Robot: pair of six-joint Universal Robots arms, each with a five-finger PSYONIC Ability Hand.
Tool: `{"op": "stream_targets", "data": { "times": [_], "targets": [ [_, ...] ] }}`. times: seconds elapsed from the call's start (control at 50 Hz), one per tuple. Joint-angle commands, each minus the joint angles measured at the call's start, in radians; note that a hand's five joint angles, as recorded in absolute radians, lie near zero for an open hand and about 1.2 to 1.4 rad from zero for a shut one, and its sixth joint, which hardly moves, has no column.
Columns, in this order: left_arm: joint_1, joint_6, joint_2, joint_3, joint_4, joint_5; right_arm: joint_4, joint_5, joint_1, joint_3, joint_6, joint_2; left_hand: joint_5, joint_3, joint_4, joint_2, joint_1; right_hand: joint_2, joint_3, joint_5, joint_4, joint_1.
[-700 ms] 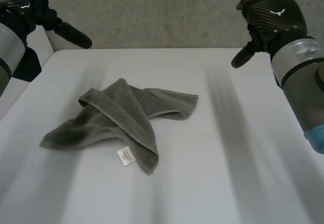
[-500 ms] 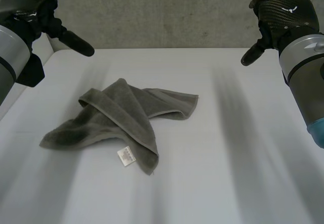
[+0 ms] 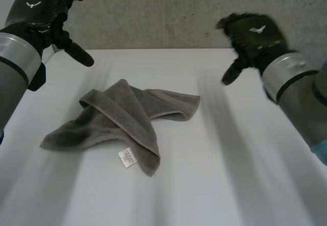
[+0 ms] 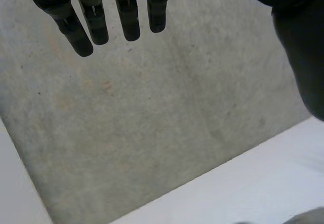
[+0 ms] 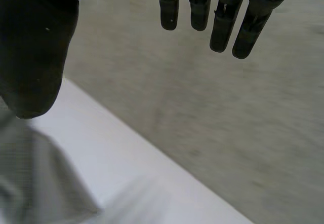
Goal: Fold the towel.
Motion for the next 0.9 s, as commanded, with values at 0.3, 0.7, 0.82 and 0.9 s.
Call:
{"op": "stream_targets", "data": {
  "times": [0.3, 0.7, 0.82, 0.9],
  "targets": [
    [0.123, 0.482, -0.615, 0.128, 0.156, 0.259, 0.004, -0.001, 0.320, -0.258, 0.123, 0.622, 0.139, 0.129, 0.125, 0.126, 0.124, 0.099, 0.104, 0.107, 0.091, 0.110],
    [0.123, 0.493, -0.681, 0.182, 0.145, 0.261, -0.016, 0.073, 0.351, -0.412, 0.123, 0.725, 0.735, 0.725, 0.721, 0.722, 0.720, 0.492, 0.497, 0.501, 0.485, 0.503],
    [0.122, 0.495, -0.695, 0.167, 0.136, 0.285, -0.003, 0.079, 0.352, -0.453, 0.124, 0.766, 0.809, 0.799, 0.794, 0.795, 0.794, 0.513, 0.518, 0.521, 0.505, 0.524],
    [0.122, 0.495, -0.696, 0.168, 0.137, 0.281, -0.003, 0.079, 0.352, -0.449, 0.130, 0.771, 0.653, 0.643, 0.639, 0.640, 0.638, 0.247, 0.252, 0.255, 0.239, 0.258]
  ]
}}
